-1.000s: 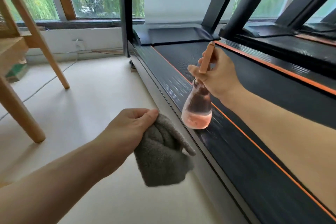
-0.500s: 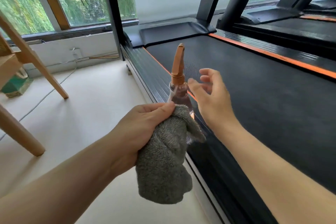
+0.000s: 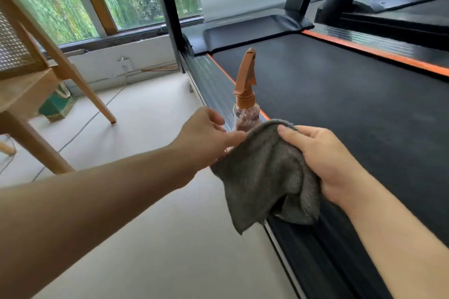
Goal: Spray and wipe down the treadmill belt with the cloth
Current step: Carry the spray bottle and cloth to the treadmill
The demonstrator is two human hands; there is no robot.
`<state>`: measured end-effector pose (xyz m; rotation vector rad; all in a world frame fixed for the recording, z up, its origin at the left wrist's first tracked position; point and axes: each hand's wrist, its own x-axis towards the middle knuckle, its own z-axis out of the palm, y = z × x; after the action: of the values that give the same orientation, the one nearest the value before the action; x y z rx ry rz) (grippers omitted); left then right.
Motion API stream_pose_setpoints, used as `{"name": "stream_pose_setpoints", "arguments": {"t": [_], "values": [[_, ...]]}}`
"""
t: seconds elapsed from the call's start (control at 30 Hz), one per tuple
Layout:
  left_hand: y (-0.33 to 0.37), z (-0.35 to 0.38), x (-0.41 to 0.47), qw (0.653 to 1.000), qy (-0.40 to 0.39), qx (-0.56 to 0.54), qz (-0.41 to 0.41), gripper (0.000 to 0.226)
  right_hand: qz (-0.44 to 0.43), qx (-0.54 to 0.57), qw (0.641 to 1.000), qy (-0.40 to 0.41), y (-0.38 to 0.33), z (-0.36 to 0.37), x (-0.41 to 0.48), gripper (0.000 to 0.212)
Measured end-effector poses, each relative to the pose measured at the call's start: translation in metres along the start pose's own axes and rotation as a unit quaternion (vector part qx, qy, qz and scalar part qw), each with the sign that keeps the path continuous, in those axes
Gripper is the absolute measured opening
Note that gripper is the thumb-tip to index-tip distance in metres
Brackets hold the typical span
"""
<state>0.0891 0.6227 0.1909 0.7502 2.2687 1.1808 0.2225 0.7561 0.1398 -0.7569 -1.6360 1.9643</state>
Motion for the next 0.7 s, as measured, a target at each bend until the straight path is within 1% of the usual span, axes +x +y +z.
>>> {"name": "stream_pose_setpoints", "arguments": {"t": [0.07,0.13,0.17,0.2,0.3,0.33,0.37,0.43,0.47,0.5,0.57,0.6,0.67,0.7], "values": [[-0.004,-0.004,0.011,1.000,-0.002,0.017,-0.002,0.059,0.009,0.027,0.999,0.044,0.002,0.000,0.008,0.020],[-0.007,-0.003,0.023,0.999,-0.038,0.013,0.017,0.075,0.017,0.040,0.998,0.045,0.004,0.003,0.015,0.017],[-0.010,0.003,0.025,0.998,-0.061,0.012,0.026,0.076,0.024,0.041,0.998,0.036,0.006,0.003,0.013,0.019],[-0.011,0.006,0.032,0.995,-0.083,0.013,0.044,0.070,0.022,0.046,0.998,0.025,0.006,0.007,0.016,0.022],[-0.017,0.021,0.043,0.990,-0.128,-0.023,0.059,0.035,0.007,0.012,1.000,0.002,0.006,0.017,0.016,0.039],[-0.014,0.024,0.050,0.987,-0.140,-0.037,0.063,0.028,-0.007,-0.012,1.000,0.016,0.003,0.019,0.018,0.044],[-0.013,0.025,0.057,0.985,-0.147,-0.054,0.070,0.025,-0.026,-0.060,0.997,0.030,0.001,0.021,0.021,0.046],[-0.010,0.027,0.070,0.980,-0.157,-0.082,0.092,0.029,-0.060,-0.146,0.985,0.074,-0.003,0.021,0.030,0.043],[-0.008,0.027,0.077,0.979,-0.154,-0.093,0.100,0.032,-0.072,-0.158,0.979,0.103,-0.006,0.021,0.035,0.040],[-0.008,0.028,0.083,0.977,-0.153,-0.099,0.113,0.031,-0.081,-0.157,0.975,0.134,-0.009,0.020,0.040,0.038],[-0.008,0.036,0.097,0.970,-0.165,-0.124,0.124,0.019,-0.095,-0.141,0.967,0.191,-0.009,0.017,0.049,0.037],[-0.006,0.037,0.104,0.970,-0.162,-0.135,0.125,0.017,-0.097,-0.124,0.965,0.211,-0.012,0.016,0.053,0.038],[-0.004,0.037,0.120,0.969,-0.144,-0.140,0.141,0.027,-0.103,-0.088,0.959,0.250,-0.019,0.019,0.065,0.040],[-0.006,0.038,0.134,0.967,-0.150,-0.141,0.153,0.030,-0.103,-0.078,0.950,0.283,-0.022,0.021,0.074,0.040]]}}
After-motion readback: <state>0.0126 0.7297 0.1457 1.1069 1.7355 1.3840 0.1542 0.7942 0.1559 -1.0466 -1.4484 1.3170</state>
